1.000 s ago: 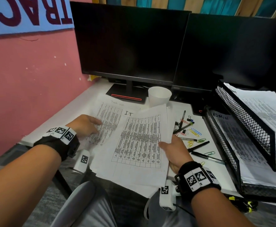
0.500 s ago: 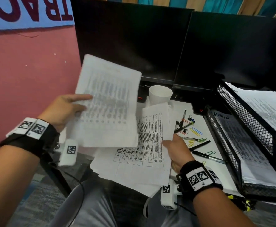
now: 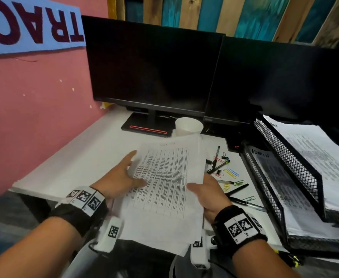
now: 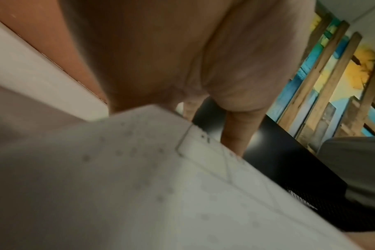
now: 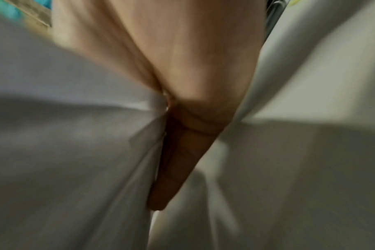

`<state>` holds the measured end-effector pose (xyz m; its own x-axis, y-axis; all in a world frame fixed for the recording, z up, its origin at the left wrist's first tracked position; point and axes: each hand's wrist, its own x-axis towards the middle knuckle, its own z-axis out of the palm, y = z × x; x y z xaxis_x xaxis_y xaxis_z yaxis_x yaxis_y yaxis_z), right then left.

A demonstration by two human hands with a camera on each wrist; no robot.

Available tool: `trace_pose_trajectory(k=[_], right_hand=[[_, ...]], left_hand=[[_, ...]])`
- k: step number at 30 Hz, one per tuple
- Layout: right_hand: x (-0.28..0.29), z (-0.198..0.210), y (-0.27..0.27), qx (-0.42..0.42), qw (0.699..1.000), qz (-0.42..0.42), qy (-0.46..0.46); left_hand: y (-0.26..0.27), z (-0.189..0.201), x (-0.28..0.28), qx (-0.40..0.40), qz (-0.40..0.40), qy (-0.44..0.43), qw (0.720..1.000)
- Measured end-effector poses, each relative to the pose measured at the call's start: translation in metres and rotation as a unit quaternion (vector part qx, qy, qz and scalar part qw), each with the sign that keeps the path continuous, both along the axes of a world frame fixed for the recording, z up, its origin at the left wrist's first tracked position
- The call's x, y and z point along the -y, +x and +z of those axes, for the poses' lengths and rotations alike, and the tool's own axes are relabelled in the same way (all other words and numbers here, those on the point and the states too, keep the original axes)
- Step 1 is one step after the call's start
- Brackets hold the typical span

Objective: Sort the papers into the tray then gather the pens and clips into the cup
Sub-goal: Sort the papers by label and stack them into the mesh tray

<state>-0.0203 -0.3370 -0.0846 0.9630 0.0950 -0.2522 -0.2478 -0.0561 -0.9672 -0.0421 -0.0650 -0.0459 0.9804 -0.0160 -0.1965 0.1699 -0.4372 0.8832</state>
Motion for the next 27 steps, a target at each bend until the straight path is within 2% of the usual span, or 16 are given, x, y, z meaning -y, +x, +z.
trace_pose_trajectory(k=[3,7,10,13,15,18,23,27], right_hand=[[-0.008,0.033,-0.006,0.040,0.999,0.003,0.027],[-0.021,0.098,-0.012,0.153,0.988,-0.001,0.004],[-0.032,0.145,-0.015,0.260,0.963,-0.026,-0.072],[-0.038,0.171,-0.015,0.329,0.940,-0.040,-0.080],[-0.039,0.174,-0.014,0.353,0.931,-0.035,-0.087],[-0.038,0.155,-0.014,0.330,0.940,-0.031,-0.087],[-0.038,0.120,-0.022,0.262,0.963,-0.056,-0.036],[-0.044,0.130,-0.020,0.278,0.958,-0.070,-0.005]], left_hand=[[0.000,0.013,-0.014,0.016,0.053,-0.057,0.997],[0.001,0.039,-0.022,0.070,0.043,-0.204,0.976],[0.003,0.071,-0.019,0.192,0.089,-0.188,0.959],[0.002,0.096,-0.019,0.299,0.114,-0.146,0.936],[0.000,0.099,-0.019,0.326,0.113,-0.129,0.930],[-0.008,0.090,-0.014,0.317,0.092,-0.131,0.935],[-0.012,0.077,-0.010,0.270,0.043,-0.192,0.943],[-0.003,0.093,-0.005,0.283,0.026,-0.235,0.930]])
